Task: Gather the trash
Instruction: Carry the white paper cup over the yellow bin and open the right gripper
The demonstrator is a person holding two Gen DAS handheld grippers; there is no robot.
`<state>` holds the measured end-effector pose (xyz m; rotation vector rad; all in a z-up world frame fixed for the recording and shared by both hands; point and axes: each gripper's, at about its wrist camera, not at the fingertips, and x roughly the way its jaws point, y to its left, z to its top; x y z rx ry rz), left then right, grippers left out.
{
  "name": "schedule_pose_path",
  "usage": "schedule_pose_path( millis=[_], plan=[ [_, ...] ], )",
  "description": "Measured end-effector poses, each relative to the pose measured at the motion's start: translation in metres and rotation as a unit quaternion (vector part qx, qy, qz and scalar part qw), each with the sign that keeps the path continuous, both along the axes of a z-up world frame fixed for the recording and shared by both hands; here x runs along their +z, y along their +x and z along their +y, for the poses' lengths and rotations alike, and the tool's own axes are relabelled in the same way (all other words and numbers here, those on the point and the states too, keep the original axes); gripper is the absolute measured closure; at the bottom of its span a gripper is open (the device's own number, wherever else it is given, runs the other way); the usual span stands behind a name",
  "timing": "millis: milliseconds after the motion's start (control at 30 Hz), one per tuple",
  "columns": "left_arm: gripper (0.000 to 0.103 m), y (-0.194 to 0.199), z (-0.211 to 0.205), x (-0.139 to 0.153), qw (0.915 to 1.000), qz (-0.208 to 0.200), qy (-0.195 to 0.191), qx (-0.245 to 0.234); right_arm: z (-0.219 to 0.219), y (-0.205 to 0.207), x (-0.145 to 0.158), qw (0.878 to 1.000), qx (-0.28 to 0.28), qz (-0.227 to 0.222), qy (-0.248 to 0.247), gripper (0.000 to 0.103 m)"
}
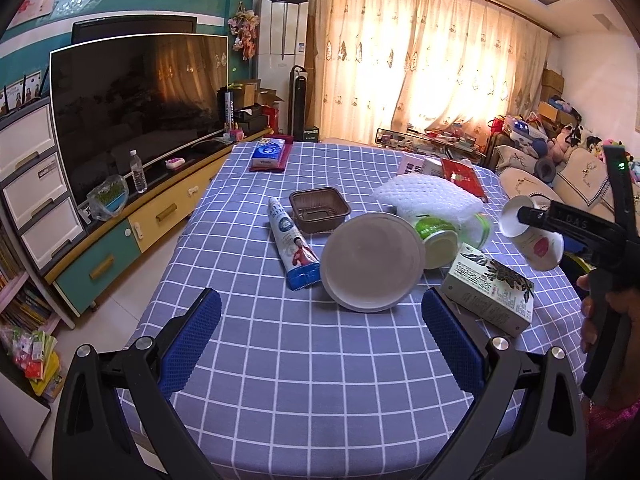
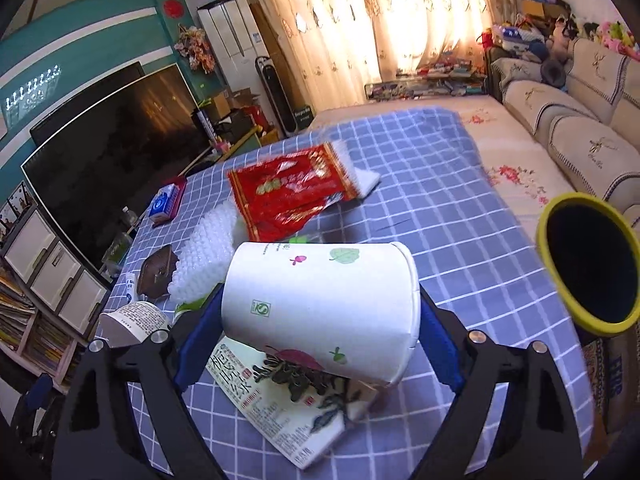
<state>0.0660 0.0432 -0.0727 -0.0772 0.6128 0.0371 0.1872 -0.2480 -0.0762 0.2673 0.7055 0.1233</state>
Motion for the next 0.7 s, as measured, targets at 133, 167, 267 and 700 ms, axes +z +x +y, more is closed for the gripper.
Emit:
schedule_pose_path(
  millis=[133,167,267,700],
  plan=[
    [0.004,-0.001,-0.005,0.0,1.0,0.002,0.004,-0.006,-0.032,-0.017,0.015,0.998,-0.045,-0.032,-0.023,0.02],
    [0.004,-0.001,-0.007,0.0,1.0,0.002,0.005,-0.007,-0.045,-0.019,0.018,0.997,-0.062,-0.039,-0.029,0.02],
    [0.004,-0.001,-0.011,-0.001,0.9999,0.005,0.009,-0.009,-0.093,-0.023,0.022,0.99,-0.124,-0.044,-0.044,0.019],
    [0.004,0.016,-0.041,-0.002,0.9991,0.023,0.033,-0.016,-0.247,0.028,-0.059,0.962,-0.238,0.101,-0.088,0.02]
  ],
)
